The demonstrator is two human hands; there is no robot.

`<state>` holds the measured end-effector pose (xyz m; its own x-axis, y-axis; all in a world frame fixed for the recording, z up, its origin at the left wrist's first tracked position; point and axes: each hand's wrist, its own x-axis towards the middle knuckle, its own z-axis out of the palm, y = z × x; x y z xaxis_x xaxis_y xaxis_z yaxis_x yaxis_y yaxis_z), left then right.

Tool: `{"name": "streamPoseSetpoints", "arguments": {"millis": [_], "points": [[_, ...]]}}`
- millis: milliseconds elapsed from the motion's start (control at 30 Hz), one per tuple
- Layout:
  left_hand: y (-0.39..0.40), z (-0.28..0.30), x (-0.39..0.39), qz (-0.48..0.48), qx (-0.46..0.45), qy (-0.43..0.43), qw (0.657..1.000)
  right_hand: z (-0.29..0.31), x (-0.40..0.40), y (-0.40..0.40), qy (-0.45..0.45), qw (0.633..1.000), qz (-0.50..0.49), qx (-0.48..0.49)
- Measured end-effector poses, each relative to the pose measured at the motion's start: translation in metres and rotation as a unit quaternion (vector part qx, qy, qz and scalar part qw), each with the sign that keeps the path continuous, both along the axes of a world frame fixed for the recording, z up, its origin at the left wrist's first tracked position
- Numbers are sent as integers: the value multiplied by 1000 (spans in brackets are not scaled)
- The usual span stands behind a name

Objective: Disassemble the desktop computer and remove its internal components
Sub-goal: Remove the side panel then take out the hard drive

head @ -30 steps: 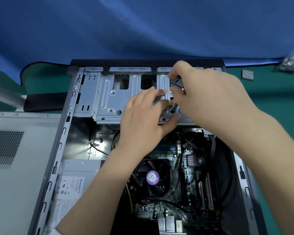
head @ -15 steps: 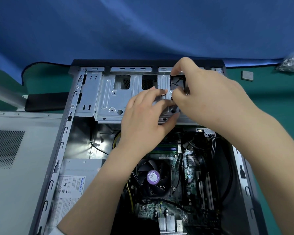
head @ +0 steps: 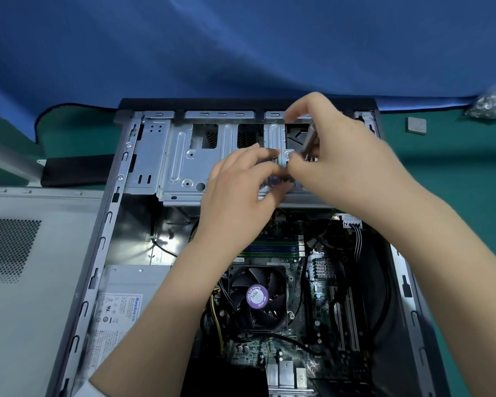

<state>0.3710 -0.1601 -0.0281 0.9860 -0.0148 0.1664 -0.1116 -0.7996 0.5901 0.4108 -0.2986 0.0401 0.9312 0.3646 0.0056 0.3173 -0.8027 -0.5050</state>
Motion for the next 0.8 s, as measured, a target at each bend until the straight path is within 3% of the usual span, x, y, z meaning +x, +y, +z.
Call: {"name": "streamPoseSetpoints", "arguments": {"millis": [133,333,500,800], "points": [[1,2,0,1,-6,11,1000,-15,-5,-4,66,990,-32,123],[-2,4,-2,8,-23,16,1000,-47,-13,-16,97,955,-64,275],[-5,10,-2,-3,-2,39,999,-53,-10,-18,111,941,-48,315],[-9,36,11,-59,152,68,984,-55,-11,-20,112,921,-53,370]]}}
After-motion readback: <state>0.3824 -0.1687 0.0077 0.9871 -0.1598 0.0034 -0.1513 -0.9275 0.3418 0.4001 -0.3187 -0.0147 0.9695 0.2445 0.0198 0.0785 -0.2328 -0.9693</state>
